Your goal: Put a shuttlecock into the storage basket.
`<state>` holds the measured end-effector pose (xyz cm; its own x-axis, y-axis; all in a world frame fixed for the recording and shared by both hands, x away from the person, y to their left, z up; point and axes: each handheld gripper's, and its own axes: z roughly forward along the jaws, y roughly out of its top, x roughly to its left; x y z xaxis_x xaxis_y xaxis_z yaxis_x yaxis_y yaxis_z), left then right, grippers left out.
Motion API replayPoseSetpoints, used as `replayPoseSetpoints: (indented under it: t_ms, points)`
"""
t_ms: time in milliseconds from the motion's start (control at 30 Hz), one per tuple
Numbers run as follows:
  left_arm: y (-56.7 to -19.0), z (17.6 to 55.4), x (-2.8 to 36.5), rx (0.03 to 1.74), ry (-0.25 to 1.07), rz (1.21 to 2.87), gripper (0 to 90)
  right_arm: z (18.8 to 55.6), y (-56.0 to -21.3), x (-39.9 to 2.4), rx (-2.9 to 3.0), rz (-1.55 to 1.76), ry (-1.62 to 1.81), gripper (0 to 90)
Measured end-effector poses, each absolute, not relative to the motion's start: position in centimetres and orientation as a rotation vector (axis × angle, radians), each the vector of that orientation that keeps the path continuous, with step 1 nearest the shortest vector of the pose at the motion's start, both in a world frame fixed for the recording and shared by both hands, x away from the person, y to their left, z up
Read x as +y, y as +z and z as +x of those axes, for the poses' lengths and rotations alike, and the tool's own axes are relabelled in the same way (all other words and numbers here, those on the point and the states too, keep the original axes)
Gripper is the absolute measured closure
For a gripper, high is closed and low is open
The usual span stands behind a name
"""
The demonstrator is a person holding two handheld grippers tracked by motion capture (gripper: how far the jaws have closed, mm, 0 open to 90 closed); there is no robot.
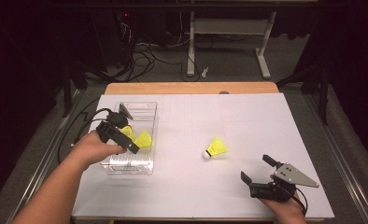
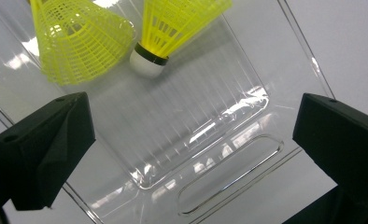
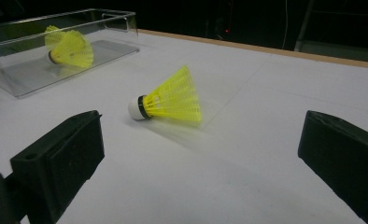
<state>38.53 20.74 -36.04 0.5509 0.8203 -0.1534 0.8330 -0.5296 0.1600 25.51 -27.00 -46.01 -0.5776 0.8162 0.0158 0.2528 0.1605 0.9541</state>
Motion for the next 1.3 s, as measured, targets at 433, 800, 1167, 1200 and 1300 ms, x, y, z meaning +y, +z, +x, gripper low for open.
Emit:
replayPoseSetpoints:
  t_ms: [433,800,1167,1200,1300]
  points:
    - [-36.4,38.3,19.1,1.327,-0.107,2.594,0.2,25.7,-46.1,-26.7,1.938,0.990,1.426,0.5]
    - [-36.5,38.2,17.1,1.268,-0.131,2.614,0.3,26.0,-46.3,-26.9,1.938,1.012,1.432,0.4]
    - [-36.3,37.6,15.6,1.224,-0.115,2.623,0.2,26.1,-46.2,-26.7,1.932,1.006,1.429,0.5]
    - [-36.3,37.5,15.5,1.221,-0.111,2.628,0.3,26.1,-46.2,-26.6,1.932,1.002,1.432,0.5]
    - [-36.1,37.3,15.1,1.210,-0.111,2.629,0.3,26.0,-46.1,-26.4,1.939,0.989,1.428,0.5]
